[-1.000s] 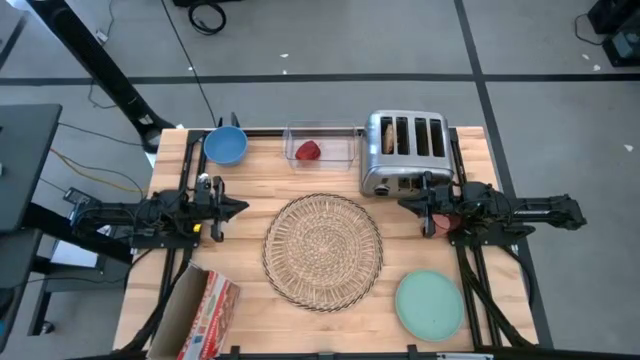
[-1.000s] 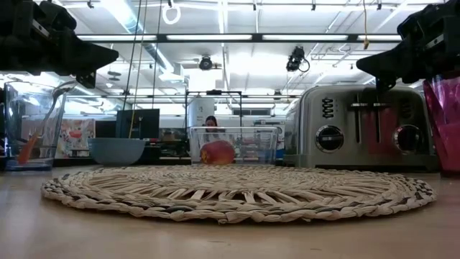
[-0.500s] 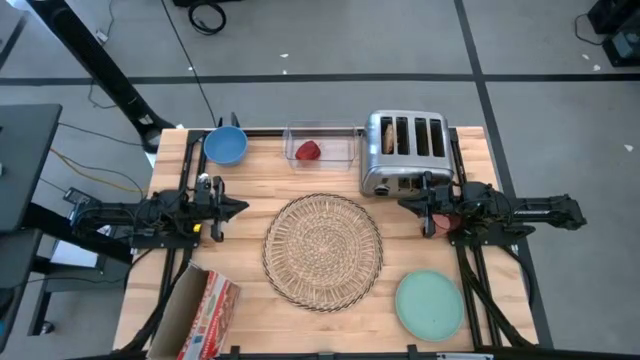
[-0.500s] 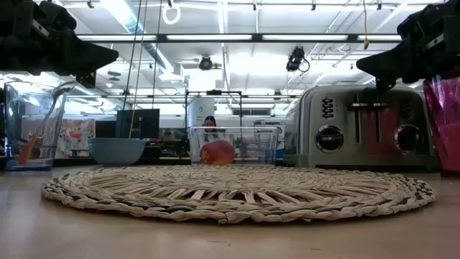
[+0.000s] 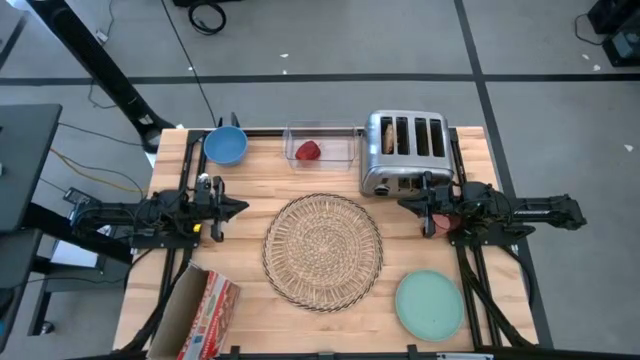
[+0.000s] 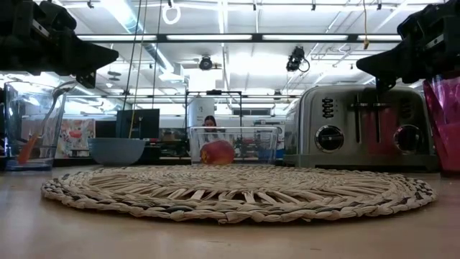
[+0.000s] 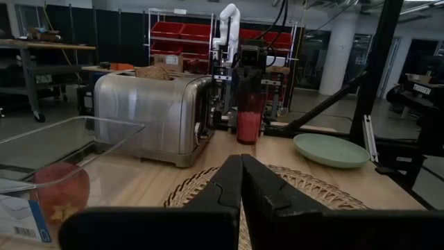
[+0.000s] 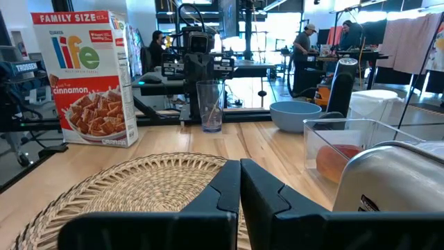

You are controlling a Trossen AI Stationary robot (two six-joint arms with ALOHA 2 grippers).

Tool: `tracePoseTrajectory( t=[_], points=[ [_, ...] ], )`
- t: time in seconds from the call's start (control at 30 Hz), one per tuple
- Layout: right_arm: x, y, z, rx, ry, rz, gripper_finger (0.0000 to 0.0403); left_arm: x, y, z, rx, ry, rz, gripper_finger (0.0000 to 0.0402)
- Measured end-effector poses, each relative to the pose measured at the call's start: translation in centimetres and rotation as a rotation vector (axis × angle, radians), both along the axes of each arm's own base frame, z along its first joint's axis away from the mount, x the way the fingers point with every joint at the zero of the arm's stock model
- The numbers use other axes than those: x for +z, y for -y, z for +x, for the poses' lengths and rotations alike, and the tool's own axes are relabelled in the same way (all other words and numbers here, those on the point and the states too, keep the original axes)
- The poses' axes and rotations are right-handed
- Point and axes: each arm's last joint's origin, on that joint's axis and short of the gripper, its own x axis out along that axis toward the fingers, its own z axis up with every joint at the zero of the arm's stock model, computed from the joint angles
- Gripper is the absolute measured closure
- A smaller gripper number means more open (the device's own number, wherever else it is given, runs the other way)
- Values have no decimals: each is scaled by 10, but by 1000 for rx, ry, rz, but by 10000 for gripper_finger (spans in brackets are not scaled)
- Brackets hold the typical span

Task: Arrange a breakfast setting

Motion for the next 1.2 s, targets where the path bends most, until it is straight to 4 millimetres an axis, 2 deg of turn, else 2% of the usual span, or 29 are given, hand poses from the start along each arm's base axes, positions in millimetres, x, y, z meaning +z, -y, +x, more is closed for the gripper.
tracePoseTrajectory(
  t=[0.13,0.37,0.53,0.77,0.97,1.1,1.2],
  points=[
    [2,0,0,3,28,46,385,0,0,0,0,0,0,390],
    [26,2,-4,-38,252,221,385,0,0,0,0,0,0,390],
    [57,1,-10,-13,297,312,385,0,0,0,0,0,0,390],
    [108,-2,-7,44,194,432,385,0,0,0,0,0,0,390],
    [165,-9,23,103,133,436,393,0,0,0,1,0,0,390],
    [198,-20,60,149,71,449,395,0,0,0,0,0,0,390],
    [214,-33,92,179,-22,444,395,0,0,0,0,0,0,390]
  ],
)
